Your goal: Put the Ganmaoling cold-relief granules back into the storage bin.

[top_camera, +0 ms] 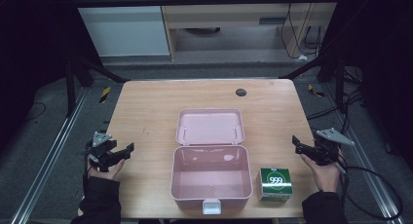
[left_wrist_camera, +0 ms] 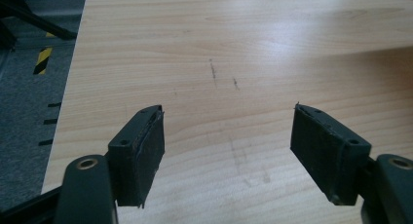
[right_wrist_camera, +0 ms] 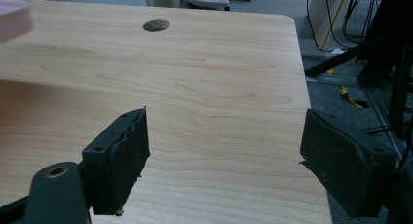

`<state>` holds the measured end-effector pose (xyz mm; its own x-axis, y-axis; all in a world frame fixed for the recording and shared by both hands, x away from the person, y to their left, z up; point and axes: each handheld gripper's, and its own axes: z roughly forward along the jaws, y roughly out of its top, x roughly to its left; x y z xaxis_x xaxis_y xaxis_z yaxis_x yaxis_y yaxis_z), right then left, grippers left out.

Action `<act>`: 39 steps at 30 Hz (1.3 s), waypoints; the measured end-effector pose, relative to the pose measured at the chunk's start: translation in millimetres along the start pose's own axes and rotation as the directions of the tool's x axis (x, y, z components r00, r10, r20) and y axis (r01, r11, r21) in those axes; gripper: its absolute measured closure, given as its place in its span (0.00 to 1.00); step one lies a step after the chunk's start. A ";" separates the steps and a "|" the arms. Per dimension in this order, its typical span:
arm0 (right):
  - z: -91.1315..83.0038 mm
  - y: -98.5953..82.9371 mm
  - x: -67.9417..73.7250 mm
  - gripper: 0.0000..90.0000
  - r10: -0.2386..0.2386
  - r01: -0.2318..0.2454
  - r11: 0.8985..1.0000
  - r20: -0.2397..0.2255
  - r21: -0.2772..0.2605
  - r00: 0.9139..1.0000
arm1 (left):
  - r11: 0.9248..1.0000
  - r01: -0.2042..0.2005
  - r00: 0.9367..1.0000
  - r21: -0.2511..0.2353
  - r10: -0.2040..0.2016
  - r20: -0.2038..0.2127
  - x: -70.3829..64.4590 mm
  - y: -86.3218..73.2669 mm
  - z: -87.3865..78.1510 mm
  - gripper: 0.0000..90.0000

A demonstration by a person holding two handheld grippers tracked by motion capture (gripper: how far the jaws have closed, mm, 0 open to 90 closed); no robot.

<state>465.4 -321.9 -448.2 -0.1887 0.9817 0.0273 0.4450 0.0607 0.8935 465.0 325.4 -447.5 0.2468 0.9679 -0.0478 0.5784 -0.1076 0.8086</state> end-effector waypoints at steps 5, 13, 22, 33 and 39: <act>-12.6 12.3 1.5 0.20 -0.006 0.006 1.000 -0.029 -0.024 1.000 | 1.000 -0.004 1.000 0.013 0.004 0.003 2.8 -7.1 -4.5 0.30; -28.4 44.8 10.3 0.19 -0.121 0.117 0.992 -0.084 -0.056 0.989 | 1.000 -0.014 1.000 0.019 0.014 0.004 2.2 -7.8 -2.3 0.29; -40.7 69.9 19.5 0.19 -0.229 0.231 0.973 -0.126 0.000 0.965 | 0.998 -0.043 0.999 0.051 0.043 0.009 0.7 -8.1 2.1 0.29; -49.5 82.9 28.0 0.17 -0.315 0.325 0.946 -0.205 0.014 0.927 | 0.996 -0.051 0.999 0.072 0.050 0.014 0.7 -9.2 6.1 0.29; -57.1 94.4 41.0 0.16 -0.412 0.435 0.899 -0.257 0.041 0.875 | 0.995 -0.056 0.998 0.082 0.055 0.017 1.0 -9.3 8.0 0.29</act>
<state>449.7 -286.3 -337.1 -0.5728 0.7871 -0.2288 0.3543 0.4894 0.7968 466.1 325.6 -459.8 0.2912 0.9566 -0.0127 0.6253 -0.1803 0.7593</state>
